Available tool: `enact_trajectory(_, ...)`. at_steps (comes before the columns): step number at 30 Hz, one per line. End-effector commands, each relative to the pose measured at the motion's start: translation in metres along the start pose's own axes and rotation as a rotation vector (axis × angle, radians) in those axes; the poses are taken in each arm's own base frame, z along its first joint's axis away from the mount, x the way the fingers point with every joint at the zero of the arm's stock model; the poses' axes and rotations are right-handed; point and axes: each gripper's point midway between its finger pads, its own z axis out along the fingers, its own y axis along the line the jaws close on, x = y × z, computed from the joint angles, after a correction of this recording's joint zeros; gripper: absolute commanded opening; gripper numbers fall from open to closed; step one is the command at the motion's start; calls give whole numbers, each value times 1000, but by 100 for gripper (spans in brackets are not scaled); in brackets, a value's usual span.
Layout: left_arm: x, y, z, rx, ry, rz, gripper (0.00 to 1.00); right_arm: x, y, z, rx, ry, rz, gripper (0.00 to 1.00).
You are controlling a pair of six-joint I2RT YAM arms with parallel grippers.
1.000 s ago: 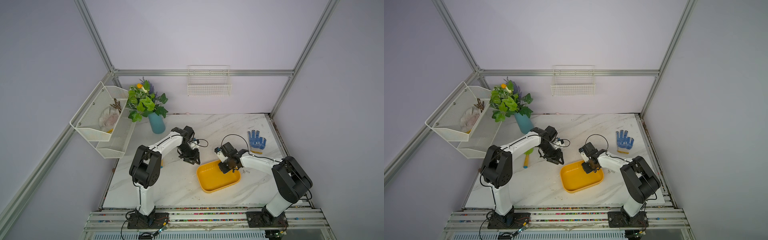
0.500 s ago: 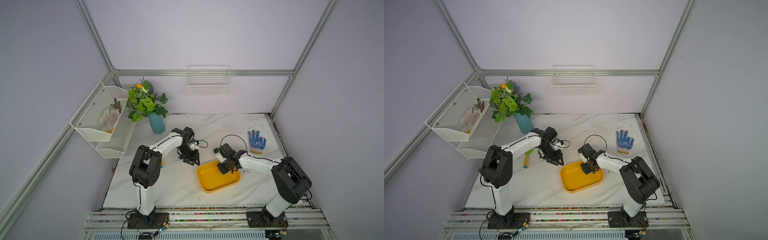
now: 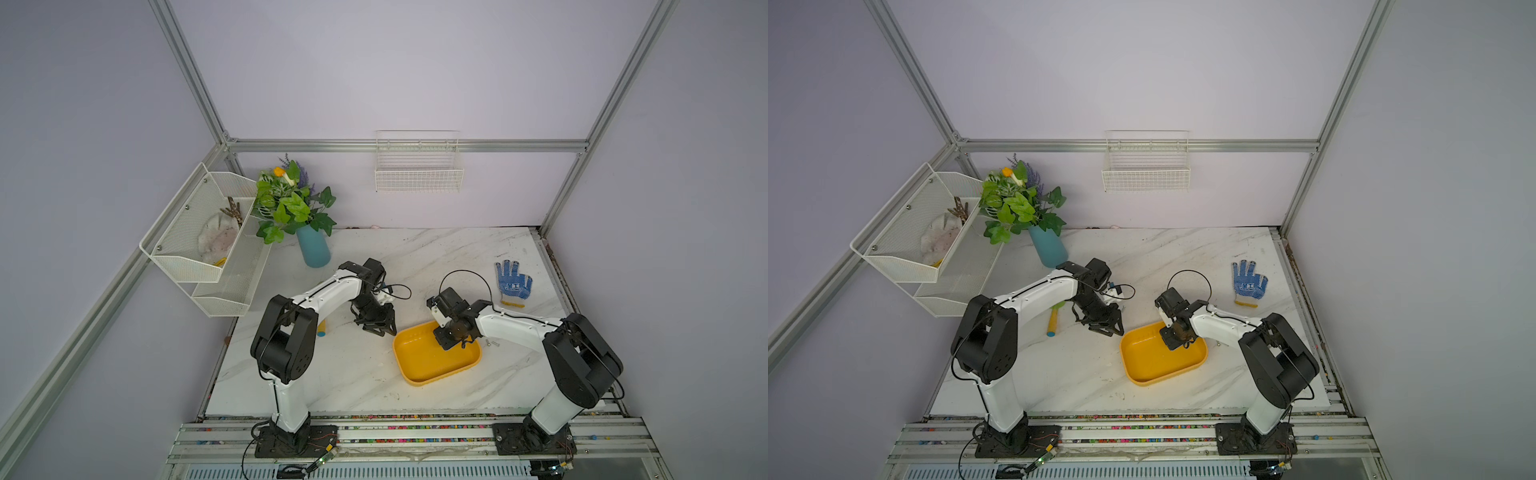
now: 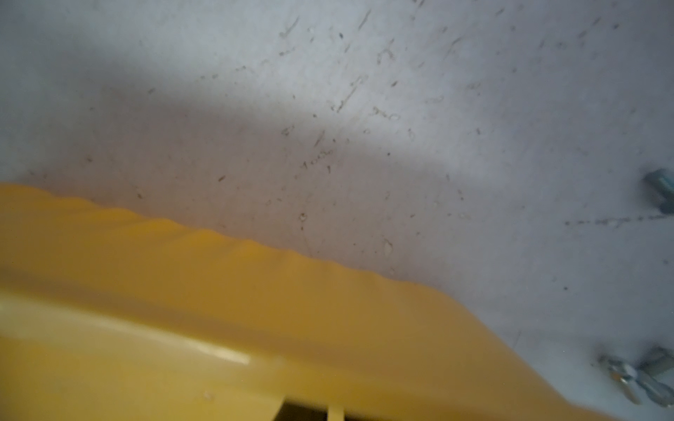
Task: Take out the screws from the storage box
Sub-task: Pick up the screw from the storage box.
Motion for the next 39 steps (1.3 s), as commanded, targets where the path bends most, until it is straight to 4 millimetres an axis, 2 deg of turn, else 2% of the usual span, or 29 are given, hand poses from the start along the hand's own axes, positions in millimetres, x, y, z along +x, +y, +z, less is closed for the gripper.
enact_trajectory(1,11,6,0,-10,-12,-63,46,-4,-2,-6,22,2,25,10)
enact_trajectory(8,16,7,-6,-24,-46,-95,46,-4,2,-12,1,-27,36,9)
enact_trajectory(13,18,6,-10,-25,-61,-103,46,-7,-4,-22,37,-39,8,14)
enact_trajectory(15,17,5,-12,-24,-68,-107,46,-6,-1,-23,17,-24,60,16)
enact_trajectory(19,16,4,-11,-17,-77,-114,46,-9,15,-20,-70,-8,157,25)
enact_trajectory(24,15,3,-11,-11,-78,-112,46,-11,16,-16,-78,-14,195,33)
enact_trajectory(30,14,3,-8,-8,-73,-113,46,-7,9,-7,-27,25,162,35)
enact_trajectory(35,14,3,-6,-2,-69,-116,47,-18,22,-2,-94,14,230,36)
enact_trajectory(39,16,4,-6,-6,-66,-113,47,-17,17,4,-62,20,267,37)
